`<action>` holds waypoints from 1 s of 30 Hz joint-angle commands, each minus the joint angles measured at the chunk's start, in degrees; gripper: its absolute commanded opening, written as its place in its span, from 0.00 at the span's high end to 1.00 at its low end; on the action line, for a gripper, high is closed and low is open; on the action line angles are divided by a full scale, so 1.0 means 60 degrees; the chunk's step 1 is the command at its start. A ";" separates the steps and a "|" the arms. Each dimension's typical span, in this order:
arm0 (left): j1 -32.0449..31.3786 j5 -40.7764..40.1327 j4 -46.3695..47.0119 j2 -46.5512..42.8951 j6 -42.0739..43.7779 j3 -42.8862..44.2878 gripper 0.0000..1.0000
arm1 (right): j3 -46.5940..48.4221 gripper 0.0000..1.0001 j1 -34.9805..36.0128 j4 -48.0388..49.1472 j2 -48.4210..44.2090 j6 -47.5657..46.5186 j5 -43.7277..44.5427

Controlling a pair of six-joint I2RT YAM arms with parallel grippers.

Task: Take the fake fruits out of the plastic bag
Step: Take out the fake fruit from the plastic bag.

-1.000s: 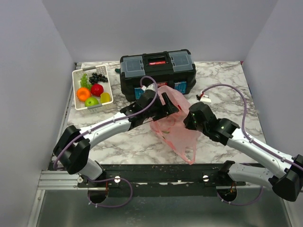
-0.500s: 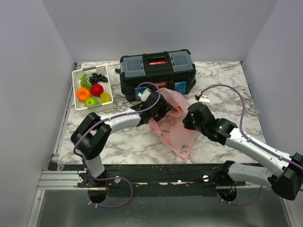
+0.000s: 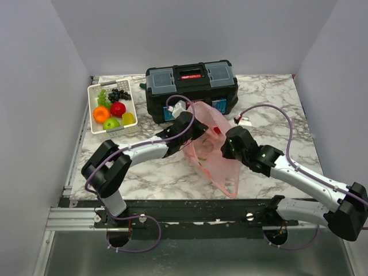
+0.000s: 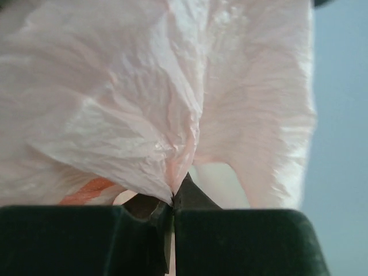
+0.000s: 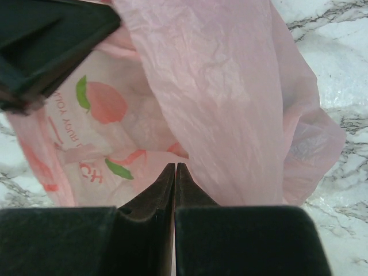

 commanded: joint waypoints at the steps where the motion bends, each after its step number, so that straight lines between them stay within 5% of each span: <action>1: 0.0045 0.1702 0.0588 -0.1648 -0.0595 -0.0722 1.00 | -0.0440 0.95 0.0061 0.0654 0.0017 -0.0224 0.0432; 11: 0.0476 0.4885 0.4413 -0.2837 -0.3943 -0.3222 1.00 | -0.0833 0.91 0.0046 0.2170 0.0430 0.0706 0.1062; 23: 0.0608 0.5269 0.8027 -0.2495 -0.5246 -0.4712 1.00 | -0.0649 0.86 -0.0128 0.4287 0.2489 0.1167 0.0974; 30: 0.0610 0.5409 0.7758 -0.2618 -0.5081 -0.4434 1.00 | -0.1414 0.76 -0.0206 0.5730 0.2489 0.1263 0.1034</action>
